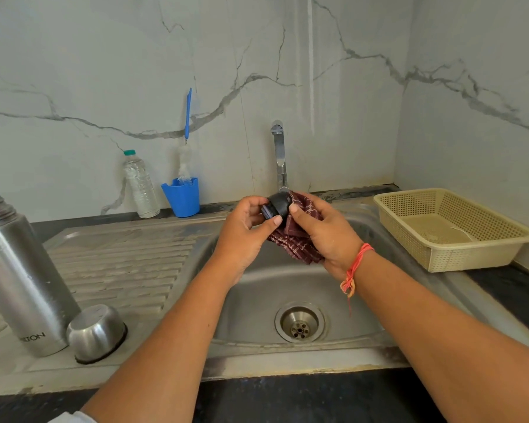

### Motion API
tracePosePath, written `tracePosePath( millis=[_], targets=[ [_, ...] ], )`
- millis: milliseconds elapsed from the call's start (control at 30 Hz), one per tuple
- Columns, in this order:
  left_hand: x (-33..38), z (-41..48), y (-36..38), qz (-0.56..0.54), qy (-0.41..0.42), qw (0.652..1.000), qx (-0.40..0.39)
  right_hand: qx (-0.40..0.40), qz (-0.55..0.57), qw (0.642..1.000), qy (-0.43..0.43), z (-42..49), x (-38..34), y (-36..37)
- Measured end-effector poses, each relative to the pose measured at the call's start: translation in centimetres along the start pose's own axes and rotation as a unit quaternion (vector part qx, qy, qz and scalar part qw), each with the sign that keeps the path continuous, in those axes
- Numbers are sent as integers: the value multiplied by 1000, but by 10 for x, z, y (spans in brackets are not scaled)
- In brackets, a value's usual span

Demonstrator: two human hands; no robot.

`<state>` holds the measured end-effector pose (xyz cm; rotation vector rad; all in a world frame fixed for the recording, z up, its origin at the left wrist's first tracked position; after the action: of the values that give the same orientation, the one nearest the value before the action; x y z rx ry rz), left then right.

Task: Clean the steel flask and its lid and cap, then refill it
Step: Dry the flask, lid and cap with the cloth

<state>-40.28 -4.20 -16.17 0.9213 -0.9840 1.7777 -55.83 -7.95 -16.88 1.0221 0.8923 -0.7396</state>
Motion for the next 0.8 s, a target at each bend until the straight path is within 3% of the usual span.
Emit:
tracePosePath(
  millis=[433, 600, 667, 800],
  targets=[
    [5, -3, 3, -152, -106, 982, -29, -18, -194, 968, -156, 1, -9, -2],
    [2, -4, 6, -169, -157, 973, -16, -15, -338, 914, -223, -2, -10, -1],
    [-1, -4, 5, -156, -169, 973, -25, -26, -371, 900, -229, -4, -9, 2],
    [-7, -4, 0, -104, -147, 982, -65, -49, -350, 919, -173, -3, -9, -1]
  ],
)
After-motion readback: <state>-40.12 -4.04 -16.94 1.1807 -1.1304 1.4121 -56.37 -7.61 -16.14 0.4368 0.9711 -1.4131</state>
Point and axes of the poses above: each hand's wrist, its own z-axis towards the middle knuckle, its own y-axis out of the palm, x = y × z, the point moved 2 cm from there along z, towards the middle knuckle, and after that the axes turned 8 degrees about z, right-handed, at the moved point
